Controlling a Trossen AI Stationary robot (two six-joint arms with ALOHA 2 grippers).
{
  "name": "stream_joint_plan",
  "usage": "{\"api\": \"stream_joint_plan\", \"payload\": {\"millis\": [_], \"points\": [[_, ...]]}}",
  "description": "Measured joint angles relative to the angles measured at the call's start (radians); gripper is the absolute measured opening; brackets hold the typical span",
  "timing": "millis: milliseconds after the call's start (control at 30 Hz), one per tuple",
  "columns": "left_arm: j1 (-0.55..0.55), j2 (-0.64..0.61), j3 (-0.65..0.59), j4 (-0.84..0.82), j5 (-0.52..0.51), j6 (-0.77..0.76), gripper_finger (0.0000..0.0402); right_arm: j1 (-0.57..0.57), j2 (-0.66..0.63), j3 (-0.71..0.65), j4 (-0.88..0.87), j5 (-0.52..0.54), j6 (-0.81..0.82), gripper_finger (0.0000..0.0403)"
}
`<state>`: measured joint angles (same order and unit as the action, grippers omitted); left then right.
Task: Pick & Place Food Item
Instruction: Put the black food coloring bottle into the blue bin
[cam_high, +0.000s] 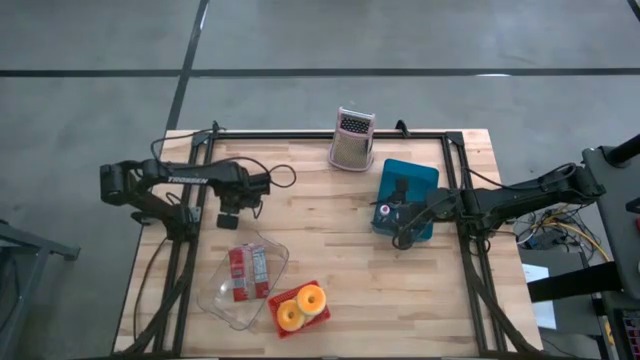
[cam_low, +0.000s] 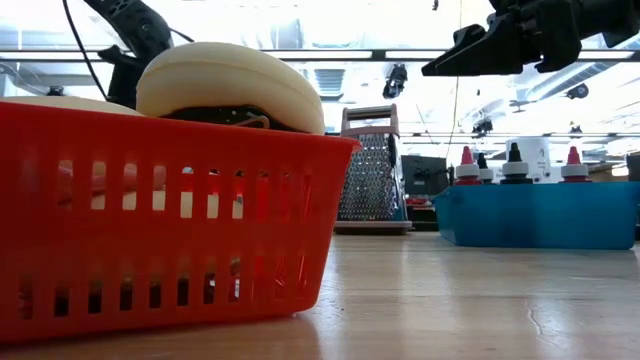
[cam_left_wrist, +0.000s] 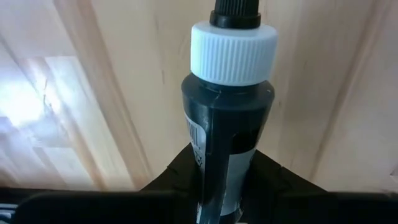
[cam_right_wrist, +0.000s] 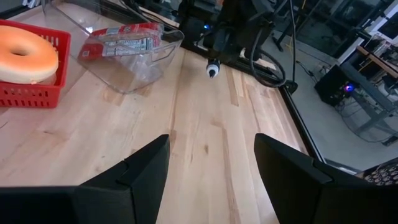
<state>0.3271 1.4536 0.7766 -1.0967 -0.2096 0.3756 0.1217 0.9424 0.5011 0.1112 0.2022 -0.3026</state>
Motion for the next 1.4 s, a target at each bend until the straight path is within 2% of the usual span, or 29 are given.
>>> {"api": "stream_joint_plan", "payload": {"millis": [233, 400, 567, 733, 933, 1200, 1400], "points": [[-0.001, -0.009, 0.07, -0.026, 0.002, -0.014, 0.008, 0.0, 0.0, 0.0, 0.021, -0.001, 0.007, 0.023], [-0.001, -0.052, 0.151, -0.02, 0.01, -0.014, 0.008, -0.001, 0.0, -0.016, 0.096, -0.021, -0.001, 0.023], [-0.001, -0.118, 0.227, 0.05, 0.076, -0.025, 0.008, -0.002, 0.01, -0.04, 0.224, -0.07, -0.016, 0.023], [-0.003, -0.191, 0.245, 0.233, 0.171, -0.037, 0.008, -0.003, 0.017, -0.082, 0.409, -0.093, -0.04, 0.023], [-0.012, -0.221, 0.236, 0.494, 0.245, -0.044, 0.0079, -0.04, 0.017, -0.116, 0.583, -0.196, -0.015, 0.023], [-0.056, -0.162, 0.234, 0.849, 0.322, -0.052, 0.0079, -0.104, 0.024, -0.168, 0.764, -0.254, 0.033, 0.023], [-0.099, -0.069, 0.234, 1.128, 0.345, -0.074, 0.0079, -0.138, 0.022, -0.178, 0.754, -0.258, 0.037, 0.023]]}}
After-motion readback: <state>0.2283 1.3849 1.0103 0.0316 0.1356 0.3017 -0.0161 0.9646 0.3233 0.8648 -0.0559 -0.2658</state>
